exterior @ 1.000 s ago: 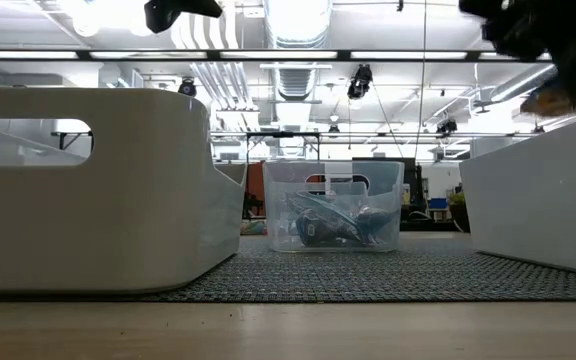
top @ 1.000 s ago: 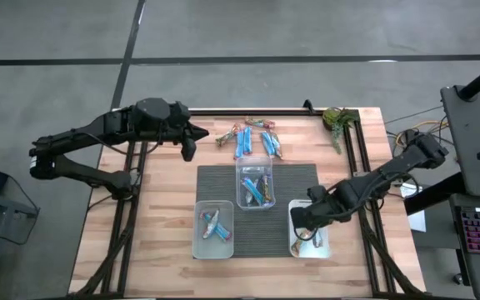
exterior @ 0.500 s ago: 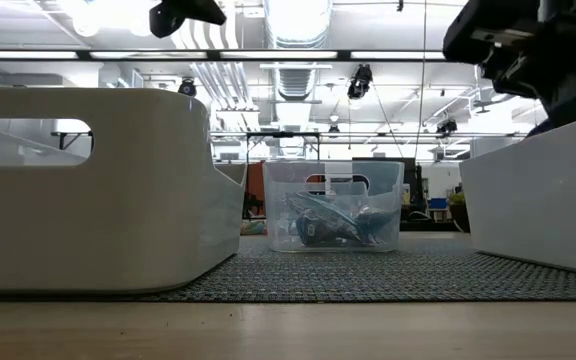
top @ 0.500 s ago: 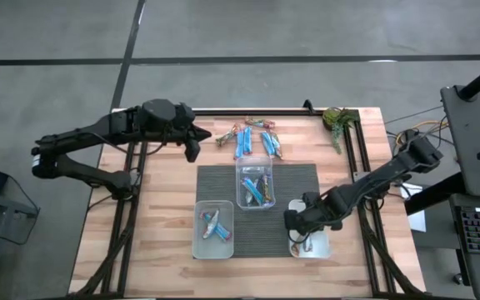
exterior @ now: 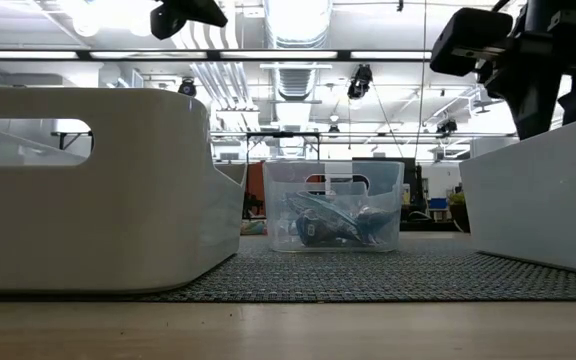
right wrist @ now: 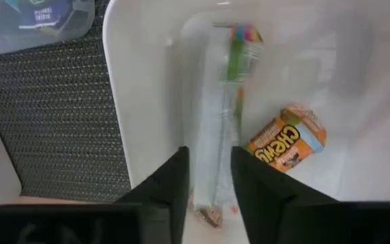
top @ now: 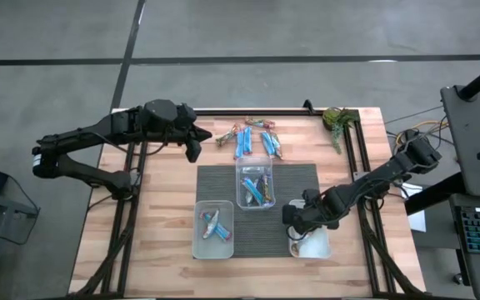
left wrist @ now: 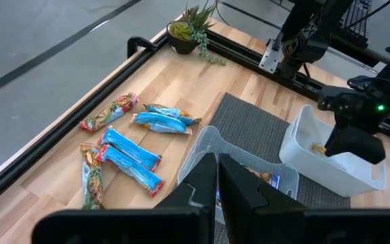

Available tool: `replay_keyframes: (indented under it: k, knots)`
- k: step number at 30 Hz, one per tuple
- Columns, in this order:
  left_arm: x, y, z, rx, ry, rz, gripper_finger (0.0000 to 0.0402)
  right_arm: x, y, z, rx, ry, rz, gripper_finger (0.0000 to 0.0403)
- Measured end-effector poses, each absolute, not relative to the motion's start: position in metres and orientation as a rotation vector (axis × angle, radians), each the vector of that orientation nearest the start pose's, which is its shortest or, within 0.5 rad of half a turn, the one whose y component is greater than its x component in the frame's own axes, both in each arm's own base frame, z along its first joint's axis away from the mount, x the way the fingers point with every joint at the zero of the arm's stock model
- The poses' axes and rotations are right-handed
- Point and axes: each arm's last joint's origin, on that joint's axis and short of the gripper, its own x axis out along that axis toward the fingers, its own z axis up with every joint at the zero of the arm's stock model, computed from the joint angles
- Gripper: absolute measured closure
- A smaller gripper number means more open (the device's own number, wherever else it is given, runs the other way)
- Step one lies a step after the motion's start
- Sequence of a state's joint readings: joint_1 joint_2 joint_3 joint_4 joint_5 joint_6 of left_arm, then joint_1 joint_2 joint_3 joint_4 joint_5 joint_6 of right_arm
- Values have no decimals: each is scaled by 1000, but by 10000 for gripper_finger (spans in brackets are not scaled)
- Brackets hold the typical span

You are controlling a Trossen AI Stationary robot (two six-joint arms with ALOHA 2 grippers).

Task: Pick and place Granola Bars by type
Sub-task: Put the orange granola bar into the white bin

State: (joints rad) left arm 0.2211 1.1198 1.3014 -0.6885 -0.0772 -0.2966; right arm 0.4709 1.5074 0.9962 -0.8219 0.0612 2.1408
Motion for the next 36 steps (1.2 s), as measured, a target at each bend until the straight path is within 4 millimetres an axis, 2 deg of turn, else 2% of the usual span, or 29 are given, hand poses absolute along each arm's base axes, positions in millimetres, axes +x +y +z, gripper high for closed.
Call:
replay_keyframes:
  k: [6, 14, 20, 24, 28, 33, 36]
  knots:
    - [214, 50, 397, -329, 461, 361, 401, 241, 120, 206, 1425, 1006, -1076, 255]
    - [214, 50, 397, -332, 461, 360, 401, 241, 120, 206, 1378, 1029, -1037, 244]
    - [214, 50, 397, -341, 459, 362, 401, 240, 120, 208, 1318, 1072, -967, 275]
    - [214, 50, 397, -344, 458, 363, 401, 238, 118, 214, 1280, 1079, -903, 326]
    - [214, 50, 398, -344, 458, 363, 401, 237, 117, 220, 1137, 1113, -749, 383]
    - [214, 50, 398, -344, 458, 363, 401, 240, 118, 227, 923, 1150, -541, 391]
    - [214, 50, 398, -344, 458, 363, 401, 243, 118, 233, 863, 1146, -473, 392]
